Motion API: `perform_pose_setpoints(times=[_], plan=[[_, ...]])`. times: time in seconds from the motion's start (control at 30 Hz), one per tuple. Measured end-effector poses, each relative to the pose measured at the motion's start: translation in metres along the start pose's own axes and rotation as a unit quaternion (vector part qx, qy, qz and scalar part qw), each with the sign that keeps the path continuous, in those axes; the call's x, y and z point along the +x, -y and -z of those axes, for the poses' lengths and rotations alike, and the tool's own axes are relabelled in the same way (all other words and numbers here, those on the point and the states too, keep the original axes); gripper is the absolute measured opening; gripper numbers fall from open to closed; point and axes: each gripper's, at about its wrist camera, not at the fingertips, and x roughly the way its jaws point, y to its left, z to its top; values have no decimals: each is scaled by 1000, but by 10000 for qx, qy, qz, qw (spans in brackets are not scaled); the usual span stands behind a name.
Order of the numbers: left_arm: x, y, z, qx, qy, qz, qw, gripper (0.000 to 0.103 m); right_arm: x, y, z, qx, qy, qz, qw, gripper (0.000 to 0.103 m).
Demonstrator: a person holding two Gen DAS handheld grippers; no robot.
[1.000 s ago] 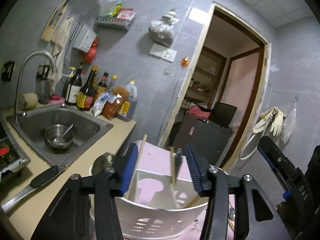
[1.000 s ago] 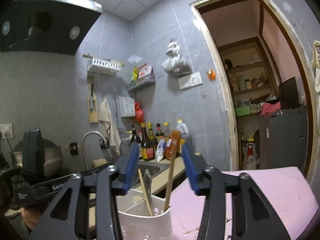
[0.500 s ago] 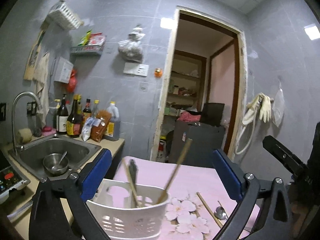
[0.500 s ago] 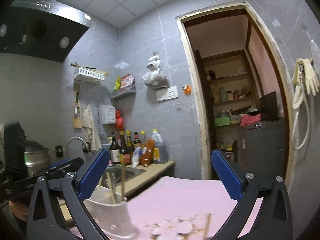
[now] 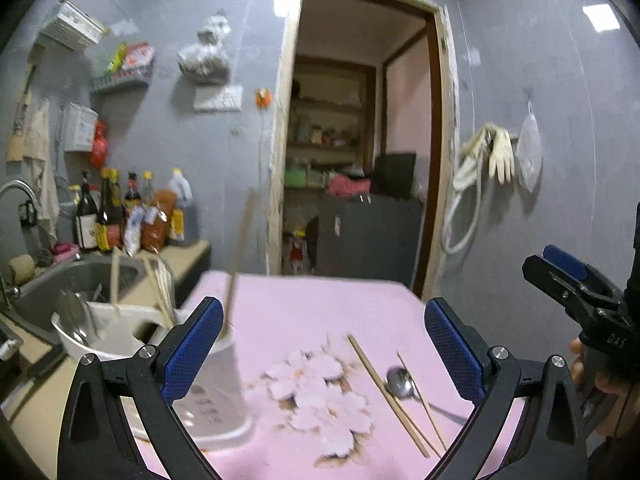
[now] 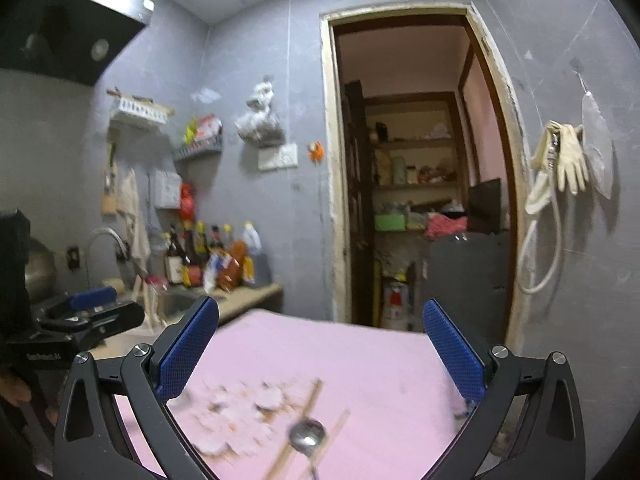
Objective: Organize utensils
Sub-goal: 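Move both open tools back over the remaining chopstick and spoon, then close the left tool on the thick chopstick while the right tool grasps the spoon handle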
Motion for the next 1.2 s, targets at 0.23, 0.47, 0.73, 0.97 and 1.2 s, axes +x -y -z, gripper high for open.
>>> perform_pose_setpoints(times=[0.23, 0.47, 0.73, 0.97, 1.2], plan=[[38, 17, 26, 66, -686, 20, 9976, 99, 9, 23, 29, -36, -836, 179, 9963, 103], [67, 21, 50, 56, -1503, 108, 9886, 99, 25, 34, 59, 49, -1752, -26, 9845, 87], [94, 22, 65, -142, -2336, 481, 9710, 95, 39, 36, 83, 86, -2595, -302, 9652, 59], [113, 26, 75, -244, -2920, 761, 9531, 66, 47, 24, 94, -141, -3089, -569, 9493, 39], [125, 35, 82, -295, -3284, 1023, 9385, 42, 49, 10, 106, -467, -3415, -802, 9353, 29]])
